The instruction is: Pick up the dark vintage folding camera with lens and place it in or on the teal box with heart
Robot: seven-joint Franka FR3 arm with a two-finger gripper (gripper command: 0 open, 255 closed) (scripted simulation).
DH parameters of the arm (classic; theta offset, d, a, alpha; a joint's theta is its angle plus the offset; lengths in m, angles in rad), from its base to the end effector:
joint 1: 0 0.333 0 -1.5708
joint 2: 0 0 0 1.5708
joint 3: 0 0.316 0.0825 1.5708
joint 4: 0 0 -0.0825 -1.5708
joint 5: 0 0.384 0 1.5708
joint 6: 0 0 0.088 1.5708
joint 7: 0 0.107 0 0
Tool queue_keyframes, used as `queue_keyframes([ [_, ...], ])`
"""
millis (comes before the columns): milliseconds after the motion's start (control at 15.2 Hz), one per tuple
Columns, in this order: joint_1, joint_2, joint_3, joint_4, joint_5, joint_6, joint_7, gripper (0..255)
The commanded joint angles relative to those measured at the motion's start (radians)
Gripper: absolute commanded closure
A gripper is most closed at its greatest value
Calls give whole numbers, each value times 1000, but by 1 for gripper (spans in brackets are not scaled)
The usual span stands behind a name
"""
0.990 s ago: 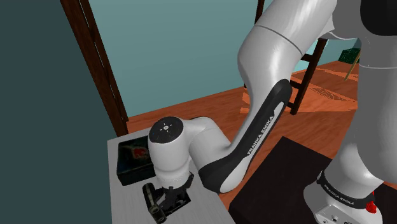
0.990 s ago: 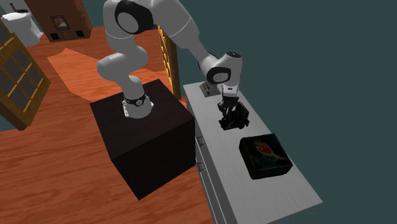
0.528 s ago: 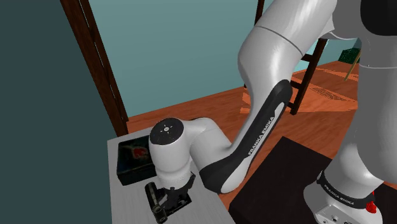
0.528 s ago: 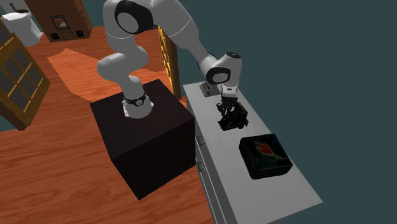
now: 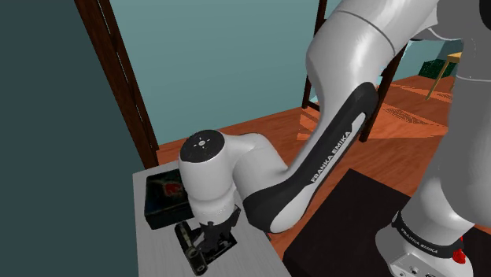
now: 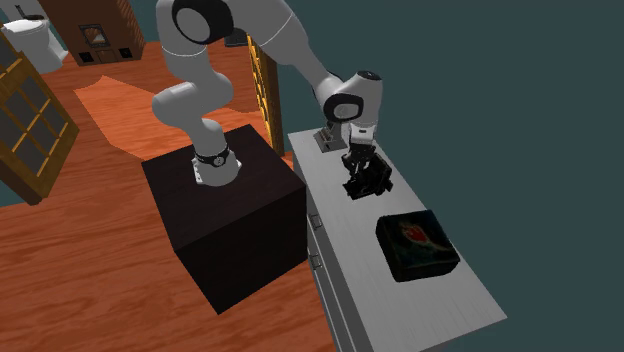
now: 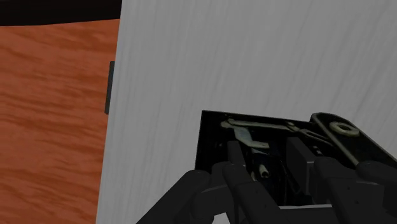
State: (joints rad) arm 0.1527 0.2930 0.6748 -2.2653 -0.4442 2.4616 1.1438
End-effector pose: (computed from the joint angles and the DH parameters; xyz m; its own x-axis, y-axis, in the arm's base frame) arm 0.3587 0.3953 0.2557 0.9970 0.0158 0.0752 0.0117 -0.9984 0.0549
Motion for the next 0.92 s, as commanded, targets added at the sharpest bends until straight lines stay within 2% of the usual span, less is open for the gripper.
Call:
queue_keyframes([
  [0,-15,-29,18,3,35,-22,-28,255],
  [858,-68,-186,85,34,219,-154,-165,255],
])
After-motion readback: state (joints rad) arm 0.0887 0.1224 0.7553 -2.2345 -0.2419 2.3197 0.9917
